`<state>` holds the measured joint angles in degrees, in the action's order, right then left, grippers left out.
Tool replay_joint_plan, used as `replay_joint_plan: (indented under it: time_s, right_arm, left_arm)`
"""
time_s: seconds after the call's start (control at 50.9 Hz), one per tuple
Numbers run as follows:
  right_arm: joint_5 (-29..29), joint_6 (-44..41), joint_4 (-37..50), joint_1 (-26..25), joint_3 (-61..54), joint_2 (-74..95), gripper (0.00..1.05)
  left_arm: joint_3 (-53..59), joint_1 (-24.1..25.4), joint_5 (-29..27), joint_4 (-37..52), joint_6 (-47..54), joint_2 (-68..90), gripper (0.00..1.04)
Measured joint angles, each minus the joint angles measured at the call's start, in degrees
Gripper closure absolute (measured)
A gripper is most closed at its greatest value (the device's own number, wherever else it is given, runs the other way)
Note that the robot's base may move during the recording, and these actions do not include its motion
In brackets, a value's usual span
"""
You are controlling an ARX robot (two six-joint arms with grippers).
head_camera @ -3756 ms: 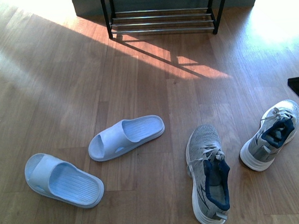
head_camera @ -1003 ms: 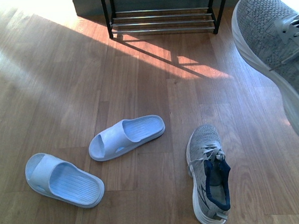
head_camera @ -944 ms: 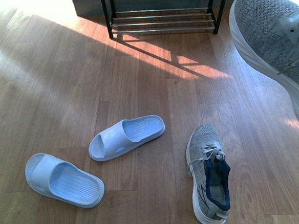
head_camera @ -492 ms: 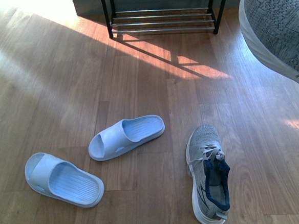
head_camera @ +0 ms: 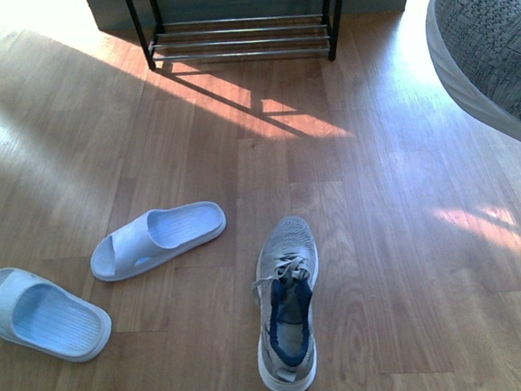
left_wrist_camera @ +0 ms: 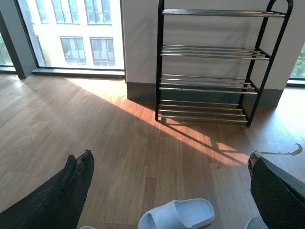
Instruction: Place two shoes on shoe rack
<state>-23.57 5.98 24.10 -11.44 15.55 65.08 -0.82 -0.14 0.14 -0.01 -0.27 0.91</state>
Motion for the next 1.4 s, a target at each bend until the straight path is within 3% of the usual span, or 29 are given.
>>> replay_joint_plan:
  time_s: [0.315,0.354,0.413,0.452,0.472,0.669,0.806,1.082,1.396]
  right_arm:
    - [-0.5,0.0,0.0,0.1,0.0,0.0,1.03]
    - [-0.5,0.0,0.0,0.1,0.0,0.0,1.03]
    - [-0.5,0.0,0.0,0.1,0.0,0.0,1.03]
    - [-0.5,0.0,0.0,0.1,0.0,0.0,1.03]
    - [-0.4,0.0,0.0,0.1,0.0,0.0,1.03]
    - [-0.6,0.0,0.0,0.1,0.0,0.0,1.03]
    - [-0.6,0.0,0.0,0.1,0.0,0.0,1.03]
    - [-0.6,0.0,0.0,0.1,0.0,0.0,1.03]
    - [-0.6,0.0,0.0,0.1,0.0,0.0,1.03]
  left_arm:
    - [0.0,0.0,-0.1,0.0,0.0,0.0,0.09]
    - [-1.2,-1.5,-5.9,-3.6,-2.3,1.7,0.09]
    - [-7.0,-9.4,-21.7,-15.1,-10.1,13.0,0.09]
    - [-8.3,-13.2,-27.5,-14.5,-15.1,21.4,0.09]
    - [-8.5,-14.5,-27.9,-13.0,-17.4,24.7,0.09]
    - [-12.5,-24.6,-25.6,8.7,-24.9,58.9,0.09]
    - [-20.2,-30.3,-17.9,22.2,-21.0,87.1,0.09]
    - [-35.0,-30.6,-8.5,25.8,-20.6,120.9,0.09]
    - [-50.7,-33.0,0.9,27.5,-20.0,141.2,0.09]
